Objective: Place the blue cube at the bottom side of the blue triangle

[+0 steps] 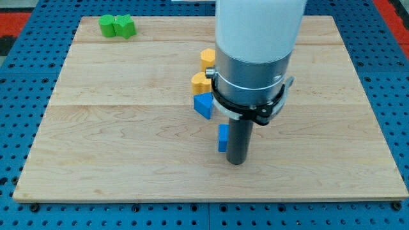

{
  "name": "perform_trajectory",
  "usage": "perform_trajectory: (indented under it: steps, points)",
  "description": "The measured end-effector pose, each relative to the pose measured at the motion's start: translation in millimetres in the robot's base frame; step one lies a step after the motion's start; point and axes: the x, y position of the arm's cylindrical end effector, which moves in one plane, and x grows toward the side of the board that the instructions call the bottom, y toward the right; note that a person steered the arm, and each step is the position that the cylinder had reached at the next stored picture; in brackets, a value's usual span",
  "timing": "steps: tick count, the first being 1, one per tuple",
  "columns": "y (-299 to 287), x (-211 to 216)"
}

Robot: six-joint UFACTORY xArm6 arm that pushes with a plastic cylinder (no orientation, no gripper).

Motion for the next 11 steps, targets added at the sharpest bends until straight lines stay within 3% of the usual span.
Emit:
perform_trajectory:
  steps: [1,3,5,6,8,9,11]
  points:
    - [7.2,-18.6]
    - [-37.4,-22.3]
    - [39.4,21.0]
    - [73.6,-7.0]
    - [11.1,-61.8]
    - [-12.9,-55.3]
    - [20.4,-52.5]
